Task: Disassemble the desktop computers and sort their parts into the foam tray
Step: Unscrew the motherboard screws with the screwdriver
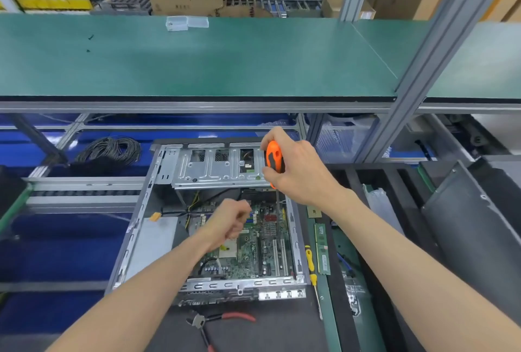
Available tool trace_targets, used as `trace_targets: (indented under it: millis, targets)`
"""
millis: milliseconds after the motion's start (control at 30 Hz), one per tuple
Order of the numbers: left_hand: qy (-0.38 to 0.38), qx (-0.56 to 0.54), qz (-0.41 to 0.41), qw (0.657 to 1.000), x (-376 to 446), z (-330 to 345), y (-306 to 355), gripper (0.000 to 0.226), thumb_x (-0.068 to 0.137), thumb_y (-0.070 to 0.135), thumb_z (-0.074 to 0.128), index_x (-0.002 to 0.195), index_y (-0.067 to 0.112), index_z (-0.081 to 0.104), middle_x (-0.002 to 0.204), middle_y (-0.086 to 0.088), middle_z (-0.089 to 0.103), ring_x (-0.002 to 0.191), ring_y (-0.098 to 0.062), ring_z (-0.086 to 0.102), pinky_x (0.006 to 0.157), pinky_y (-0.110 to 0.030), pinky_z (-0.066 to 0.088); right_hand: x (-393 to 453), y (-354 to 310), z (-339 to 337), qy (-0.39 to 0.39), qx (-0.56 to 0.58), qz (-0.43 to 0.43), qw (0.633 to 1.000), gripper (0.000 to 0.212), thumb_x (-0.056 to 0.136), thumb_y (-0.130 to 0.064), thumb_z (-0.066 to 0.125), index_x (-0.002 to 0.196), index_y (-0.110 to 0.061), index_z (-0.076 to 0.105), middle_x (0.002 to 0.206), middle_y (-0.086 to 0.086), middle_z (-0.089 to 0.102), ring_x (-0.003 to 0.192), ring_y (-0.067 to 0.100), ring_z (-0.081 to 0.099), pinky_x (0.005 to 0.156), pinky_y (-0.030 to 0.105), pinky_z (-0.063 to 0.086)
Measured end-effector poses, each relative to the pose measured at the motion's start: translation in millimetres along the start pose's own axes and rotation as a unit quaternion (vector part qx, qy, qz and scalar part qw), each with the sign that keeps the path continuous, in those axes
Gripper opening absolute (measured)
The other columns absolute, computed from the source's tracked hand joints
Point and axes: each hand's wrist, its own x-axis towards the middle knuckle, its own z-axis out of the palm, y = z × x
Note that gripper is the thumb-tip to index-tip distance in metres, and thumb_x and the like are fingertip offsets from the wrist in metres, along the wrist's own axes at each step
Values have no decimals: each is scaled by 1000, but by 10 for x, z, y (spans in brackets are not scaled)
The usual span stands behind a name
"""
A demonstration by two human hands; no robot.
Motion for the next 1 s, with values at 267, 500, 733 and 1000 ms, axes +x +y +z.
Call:
trace_targets:
  millis: [267, 500, 733, 1000]
  targets:
    - [-140, 418, 87, 894, -352, 178, -91, 32, 77, 30, 64, 50, 19, 50, 46, 7, 41, 44, -13, 36, 52, -25, 33, -311, -101, 13, 68, -35, 20, 997, 34, 90, -21, 62, 115, -27, 39, 58, 3, 49, 49, 18, 48, 51, 42, 46]
    - [-193, 424, 42, 884, -592, 237, -133, 55, 88, 20, 59, 47, 21, 22, 43, 6, 15, 41, -12, 13, 47, -27, 13, -492, -173, 41, 87, -32, 36, 995, 35, 94, -20, 61, 117, -29, 37, 59, -1, 50, 47, 14, 48, 46, 30, 41]
    - [-185, 417, 29, 889, -678, 303, -126, 58, 90, 19, 61, 46, 21, 23, 42, 8, 14, 40, -11, 13, 51, -30, 17, -655, -254, 17, 75, -48, 27, 996, 36, 92, -18, 63, 108, -30, 33, 55, -6, 43, 50, 12, 50, 43, 21, 32]
    - [-189, 407, 30, 893, -765, 428, -250, 51, 81, 18, 56, 43, 20, 22, 42, 7, 14, 41, -12, 12, 55, -34, 21, -822, -319, -49, 68, -51, 12, 996, 38, 90, -20, 69, 103, -30, 34, 56, -2, 48, 55, 14, 53, 46, 26, 39]
